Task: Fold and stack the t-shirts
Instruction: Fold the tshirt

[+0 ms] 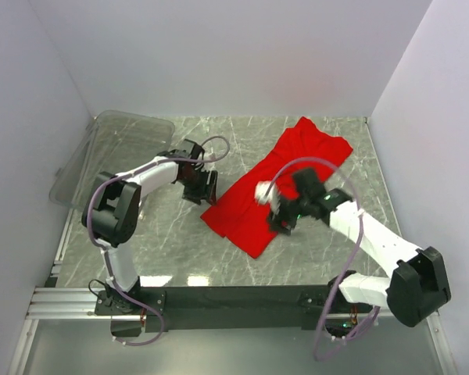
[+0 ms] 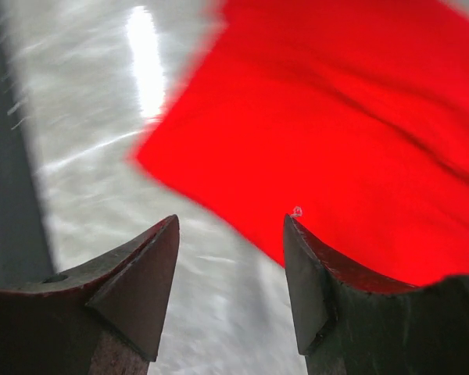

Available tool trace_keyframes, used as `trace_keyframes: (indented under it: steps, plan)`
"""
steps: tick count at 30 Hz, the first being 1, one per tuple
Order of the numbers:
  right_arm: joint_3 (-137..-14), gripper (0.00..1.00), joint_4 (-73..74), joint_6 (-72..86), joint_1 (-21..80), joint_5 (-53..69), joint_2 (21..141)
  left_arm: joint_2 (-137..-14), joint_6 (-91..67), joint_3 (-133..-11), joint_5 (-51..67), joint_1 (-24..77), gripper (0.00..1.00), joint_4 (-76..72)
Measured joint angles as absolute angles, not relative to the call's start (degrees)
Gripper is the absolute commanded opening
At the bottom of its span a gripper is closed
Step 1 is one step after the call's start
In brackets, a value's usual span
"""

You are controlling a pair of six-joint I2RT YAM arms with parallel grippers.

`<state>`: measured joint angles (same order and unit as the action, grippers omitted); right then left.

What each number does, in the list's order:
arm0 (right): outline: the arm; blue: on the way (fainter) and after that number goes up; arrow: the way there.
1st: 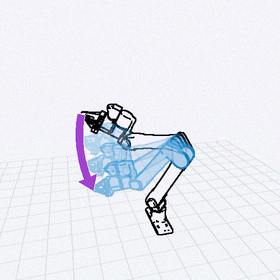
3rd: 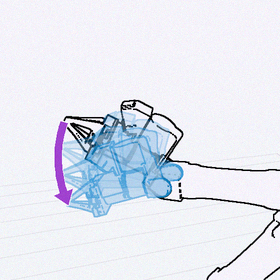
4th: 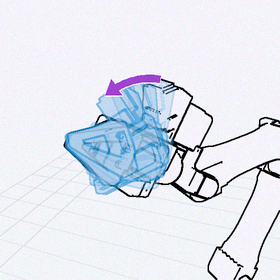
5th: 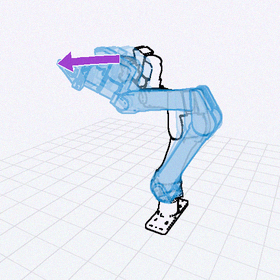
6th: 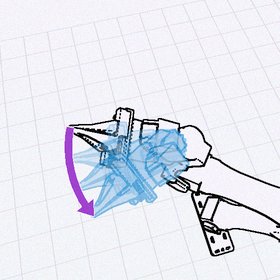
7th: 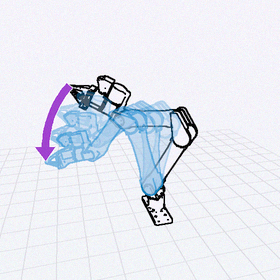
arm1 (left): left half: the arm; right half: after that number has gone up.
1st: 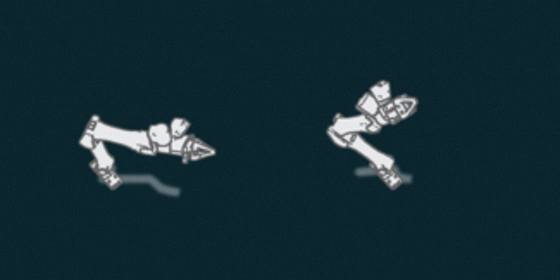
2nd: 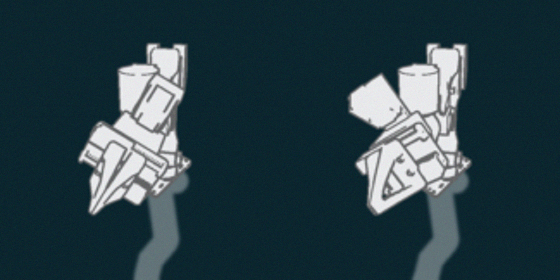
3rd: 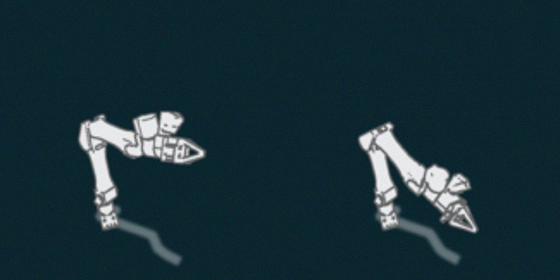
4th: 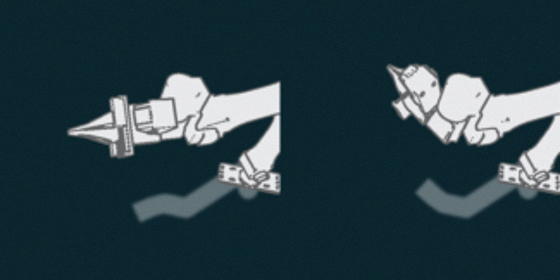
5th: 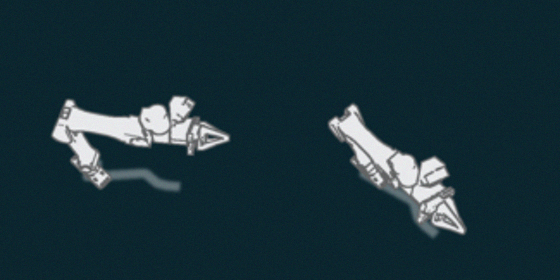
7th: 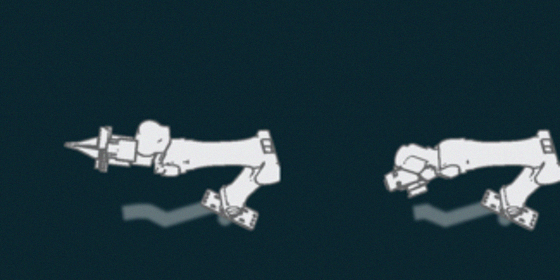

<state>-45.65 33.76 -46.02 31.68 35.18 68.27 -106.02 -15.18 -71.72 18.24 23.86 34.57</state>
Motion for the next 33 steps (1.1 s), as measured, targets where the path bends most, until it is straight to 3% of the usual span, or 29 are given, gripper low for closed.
trace_keyframes:
  steps: [6,10,19,30,33]
  plan:
    - [-54.81,0.63,29.85,-39.20,11.79,36.12,68.93,-112.71,-15.35,-82.52,19.66,24.73,0.69,33.41]
    - [-54.92,0.63,27.07,-34.17,4.08,35.57,68.14,-119.94,-18.02,-92.36,21.76,25.06,0.68,27.59]
    - [-49.43,0.63,25.34,-24.18,-3.14,34.59,63.79,-142.30,-28.49,-117.54,26.52,27.55,0.67,18.50]
    - [-48.29,0.63,23.29,-18.85,-7.55,35.75,63.33,-144.33,-33.06,-119.00,28.49,29.28,0.59,15.64]
    - [-48.27,0.63,22.98,-18.00,-7.79,36.18,63.33,-144.35,-32.21,-119.00,27.77,30.04,0.53,16.27]
